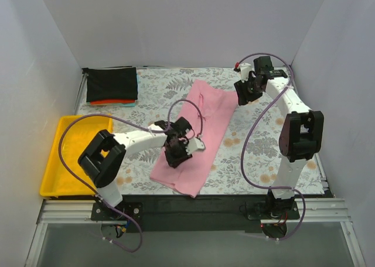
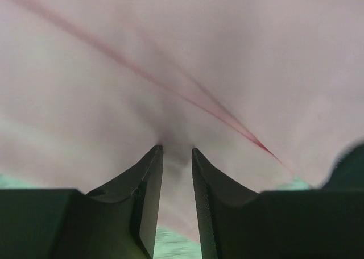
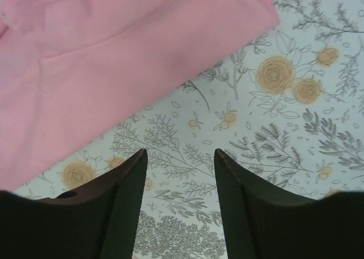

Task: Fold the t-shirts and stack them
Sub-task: Fold the tshirt

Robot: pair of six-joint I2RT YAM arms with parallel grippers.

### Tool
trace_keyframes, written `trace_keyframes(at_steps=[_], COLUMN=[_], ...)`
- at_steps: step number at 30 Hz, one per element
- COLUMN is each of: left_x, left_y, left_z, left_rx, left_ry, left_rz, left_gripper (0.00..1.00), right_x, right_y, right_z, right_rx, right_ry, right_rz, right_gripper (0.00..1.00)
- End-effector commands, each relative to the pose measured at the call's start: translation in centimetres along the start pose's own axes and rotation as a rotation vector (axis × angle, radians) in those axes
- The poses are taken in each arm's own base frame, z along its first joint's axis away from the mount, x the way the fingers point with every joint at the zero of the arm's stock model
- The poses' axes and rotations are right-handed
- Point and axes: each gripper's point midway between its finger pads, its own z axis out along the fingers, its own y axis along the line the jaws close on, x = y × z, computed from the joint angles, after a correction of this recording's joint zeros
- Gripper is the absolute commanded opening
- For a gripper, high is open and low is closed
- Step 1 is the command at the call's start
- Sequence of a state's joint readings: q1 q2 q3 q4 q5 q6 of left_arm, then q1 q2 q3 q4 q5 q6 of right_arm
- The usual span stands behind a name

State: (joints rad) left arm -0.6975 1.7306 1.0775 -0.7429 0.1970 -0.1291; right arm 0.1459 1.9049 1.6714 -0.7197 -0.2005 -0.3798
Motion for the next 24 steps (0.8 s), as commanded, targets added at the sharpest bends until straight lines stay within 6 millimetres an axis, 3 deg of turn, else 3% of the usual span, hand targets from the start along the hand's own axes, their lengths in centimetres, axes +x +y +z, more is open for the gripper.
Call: trace_keyframes(at_steps=[1, 2, 5, 8, 10, 14, 17, 20, 24], left_x=[-1.6, -4.2, -7.5, -10.9, -12.9, -13.9, -14.3, -14.4, -14.2], left_y=[-10.2, -10.5, -10.0, -7.0, -3.2, 4.8, 8.4, 10.3, 11.2], left_z=[-2.7, -4.1, -5.7, -7.3, -8.6, -7.6, -7.1, -6.8, -6.4], left_rx=[0.252, 0.271, 0.271, 0.205, 0.15, 0.102, 0.103, 0.1, 0.095], left_ry=[-0.013, -0.085, -0.17, -0.306, -0.396, -0.43, -0.444, -0.465, -0.485], left_rz=[0.0, -0.009, -0.056, -0.106, -0.169, -0.354, -0.449, -0.501, -0.539], left_gripper=[0.27, 0.27, 0.27, 0.27, 0.27, 0.27, 0.26, 0.26, 0.26], right_x=[0.9, 1.1, 1.5, 1.9, 2.3, 3.5, 4.5, 5.0, 4.4], right_y=[2.1, 2.5, 4.0, 6.4, 8.4, 10.5, 10.6, 9.5, 7.9], right_z=[-0.5, -0.1, 0.4, 1.1, 1.8, 3.9, 5.8, 7.7, 9.7], right_rx=[-0.093, -0.114, -0.169, -0.216, -0.243, -0.252, -0.231, -0.19, -0.134], right_ry=[0.018, 0.028, 0.049, 0.072, 0.1, 0.171, 0.225, 0.266, 0.275], right_rz=[0.043, 0.049, 0.06, 0.038, 0.016, -0.007, 0.001, 0.008, -0.017], right_gripper=[0.55, 0.54, 0.47, 0.43, 0.41, 0.39, 0.34, 0.32, 0.29])
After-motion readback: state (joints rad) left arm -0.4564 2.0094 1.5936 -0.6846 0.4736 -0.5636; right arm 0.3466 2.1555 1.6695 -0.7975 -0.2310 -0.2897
